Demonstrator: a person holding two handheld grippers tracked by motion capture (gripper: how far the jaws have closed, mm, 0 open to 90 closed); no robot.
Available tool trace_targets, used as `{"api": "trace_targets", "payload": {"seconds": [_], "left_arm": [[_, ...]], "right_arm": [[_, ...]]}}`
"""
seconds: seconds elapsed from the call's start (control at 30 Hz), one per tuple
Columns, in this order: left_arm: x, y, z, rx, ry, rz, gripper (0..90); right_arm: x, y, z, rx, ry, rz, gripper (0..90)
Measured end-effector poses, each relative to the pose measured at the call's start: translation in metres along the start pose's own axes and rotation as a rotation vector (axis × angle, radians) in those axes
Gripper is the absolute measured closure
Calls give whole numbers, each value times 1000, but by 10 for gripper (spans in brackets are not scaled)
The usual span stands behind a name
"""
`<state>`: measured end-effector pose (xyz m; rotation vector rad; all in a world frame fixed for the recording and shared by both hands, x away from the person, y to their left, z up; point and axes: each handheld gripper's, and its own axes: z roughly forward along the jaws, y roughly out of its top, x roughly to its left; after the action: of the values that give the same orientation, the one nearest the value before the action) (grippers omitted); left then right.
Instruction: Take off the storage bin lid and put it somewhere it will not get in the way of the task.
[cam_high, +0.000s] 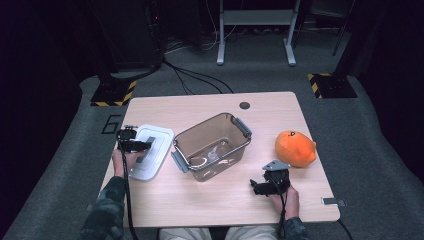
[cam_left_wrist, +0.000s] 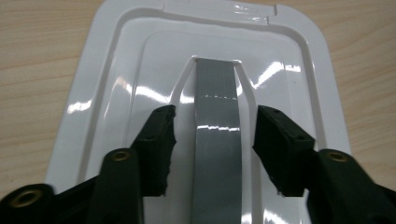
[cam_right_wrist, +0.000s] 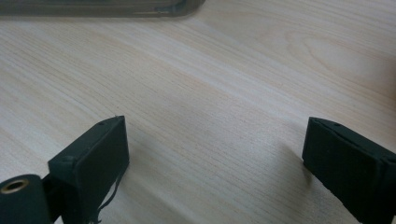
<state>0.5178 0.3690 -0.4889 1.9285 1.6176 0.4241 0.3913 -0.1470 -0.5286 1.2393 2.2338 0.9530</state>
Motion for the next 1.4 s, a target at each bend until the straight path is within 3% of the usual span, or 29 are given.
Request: {"api": "trace_targets", "payload": {"seconds": [0.07,0.13,0.33,0.6,0.87,1.03,1.07,1.2,1.4], "left_arm": [[-1,0,-5,-6,6,-6,284],[-2,-1,-10,-16,5,-11,233],[-13,-10,-27,-49,19,39,167],[-26,-29,-40,-89,19,91,144],[-51,-46,-51,-109,-10,157,126],[-68,-55,-57,-128,-23,206,116],[-75,-60,-57,-136,-34,211,115],[-86,-66,-56,-121,-45,250,110],[-107,-82,-49,-110,-70,302,105]], "right_arm": [[-1,0,0,3,5,2,62],[-1,0,0,4,7,2,61],[-1,0,0,5,2,8,57],[1,0,0,9,4,-10,20],[4,0,0,2,-10,-36,0],[0,1,-1,33,38,-41,0],[-1,2,-2,42,43,-64,0],[-1,3,-5,74,47,-78,0],[0,5,-10,72,83,-100,12]]}}
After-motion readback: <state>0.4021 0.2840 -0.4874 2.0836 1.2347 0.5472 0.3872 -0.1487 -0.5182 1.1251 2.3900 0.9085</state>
